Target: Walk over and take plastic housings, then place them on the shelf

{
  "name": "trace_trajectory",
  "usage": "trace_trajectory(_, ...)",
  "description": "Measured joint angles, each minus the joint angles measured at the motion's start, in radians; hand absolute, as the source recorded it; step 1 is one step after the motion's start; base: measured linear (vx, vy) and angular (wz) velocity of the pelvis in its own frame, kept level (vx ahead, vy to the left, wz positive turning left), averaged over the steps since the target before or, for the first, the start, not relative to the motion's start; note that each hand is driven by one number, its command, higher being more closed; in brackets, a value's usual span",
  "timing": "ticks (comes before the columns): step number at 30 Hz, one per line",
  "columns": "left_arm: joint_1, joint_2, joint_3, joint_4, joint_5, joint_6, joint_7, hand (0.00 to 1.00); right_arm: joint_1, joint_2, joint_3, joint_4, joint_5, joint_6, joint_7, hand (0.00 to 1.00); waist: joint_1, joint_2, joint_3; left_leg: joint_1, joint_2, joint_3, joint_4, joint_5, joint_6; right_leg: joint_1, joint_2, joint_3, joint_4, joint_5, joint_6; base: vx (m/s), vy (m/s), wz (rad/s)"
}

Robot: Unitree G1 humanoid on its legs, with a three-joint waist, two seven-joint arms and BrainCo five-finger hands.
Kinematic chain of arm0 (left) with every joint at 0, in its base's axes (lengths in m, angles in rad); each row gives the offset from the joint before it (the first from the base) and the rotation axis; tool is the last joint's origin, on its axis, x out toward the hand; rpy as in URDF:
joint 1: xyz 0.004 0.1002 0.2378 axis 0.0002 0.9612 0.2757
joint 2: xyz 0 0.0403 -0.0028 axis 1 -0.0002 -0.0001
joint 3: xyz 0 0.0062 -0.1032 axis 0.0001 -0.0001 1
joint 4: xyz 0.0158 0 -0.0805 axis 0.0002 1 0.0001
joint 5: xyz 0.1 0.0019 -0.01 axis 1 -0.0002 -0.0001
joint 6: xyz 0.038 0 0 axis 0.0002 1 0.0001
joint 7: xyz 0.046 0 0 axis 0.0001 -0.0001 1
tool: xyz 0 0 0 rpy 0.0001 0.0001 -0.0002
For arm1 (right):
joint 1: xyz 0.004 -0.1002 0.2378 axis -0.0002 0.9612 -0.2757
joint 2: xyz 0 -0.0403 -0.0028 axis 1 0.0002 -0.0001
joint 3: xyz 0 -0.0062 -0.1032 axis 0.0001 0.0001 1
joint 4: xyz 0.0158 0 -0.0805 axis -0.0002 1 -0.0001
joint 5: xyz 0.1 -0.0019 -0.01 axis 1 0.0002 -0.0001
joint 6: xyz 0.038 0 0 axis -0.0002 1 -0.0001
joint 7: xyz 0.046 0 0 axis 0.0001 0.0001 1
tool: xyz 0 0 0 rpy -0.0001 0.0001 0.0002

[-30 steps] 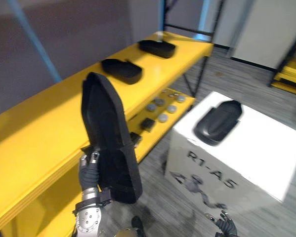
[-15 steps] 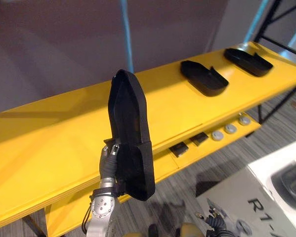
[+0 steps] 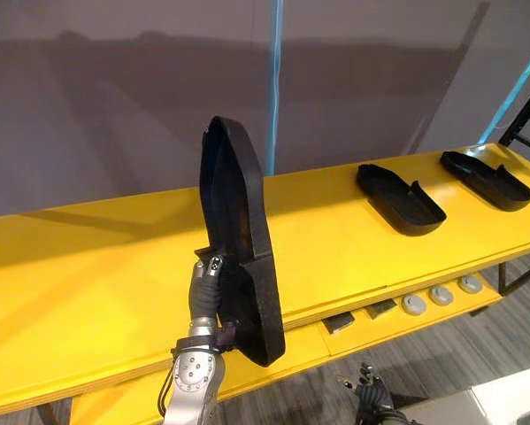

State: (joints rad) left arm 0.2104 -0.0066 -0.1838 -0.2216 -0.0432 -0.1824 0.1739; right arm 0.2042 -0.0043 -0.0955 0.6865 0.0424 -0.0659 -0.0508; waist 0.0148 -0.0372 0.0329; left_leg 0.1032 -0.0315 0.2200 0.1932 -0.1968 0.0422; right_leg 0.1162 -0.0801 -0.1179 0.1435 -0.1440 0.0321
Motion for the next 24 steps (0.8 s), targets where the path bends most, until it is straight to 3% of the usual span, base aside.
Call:
trace_trajectory(6,-0.033,0.013,0.006,0.000,0.173,0.043,0.064,1.00,0.000,-0.035,0.021,0.044,-0.022,0.000,0.006,0.00,-0.004,0.003,-0.008,0.034,0.008,-0.008,-0.016,0.007,-0.012,0.038,0.011,0.000,-0.023,0.011,-0.016,0.07,-0.028,0.00)
trace_trajectory(9,-0.091,0.029,0.059,0.010,0.233,0.061,0.078,1.00,-0.004,-0.054,0.021,0.048,-0.022,0.000,0.016,0.00,-0.020,0.004,-0.008,0.036,0.008,-0.023,-0.016,0.008,-0.015,0.047,0.013,-0.001,-0.031,0.013,-0.017,0.01,-0.024,0.10)
trace_trajectory(15,-0.244,0.070,0.170,0.084,0.281,0.102,0.150,1.00,-0.005,-0.090,0.021,0.054,-0.036,0.000,0.035,0.00,-0.046,0.015,-0.008,0.033,0.013,-0.039,-0.017,0.025,-0.040,0.054,0.018,0.000,-0.048,0.039,-0.023,-0.04,-0.011,0.04)
trace_trajectory(20,-0.344,0.086,0.242,0.163,0.315,0.146,0.195,1.00,-0.011,-0.101,0.019,0.063,-0.042,0.000,0.043,0.00,-0.061,0.028,0.001,0.031,0.014,-0.059,-0.033,0.029,-0.040,0.051,0.023,-0.002,-0.062,0.044,-0.023,-0.08,-0.016,0.00)
trace_trajectory(24,-0.426,0.119,0.279,0.287,0.321,0.196,0.214,1.00,-0.042,-0.100,0.020,0.078,-0.044,0.001,0.055,0.00,-0.085,0.035,0.006,0.033,0.014,-0.067,-0.103,0.087,-0.039,0.025,0.029,-0.005,-0.072,0.077,-0.022,-0.14,-0.036,0.02)
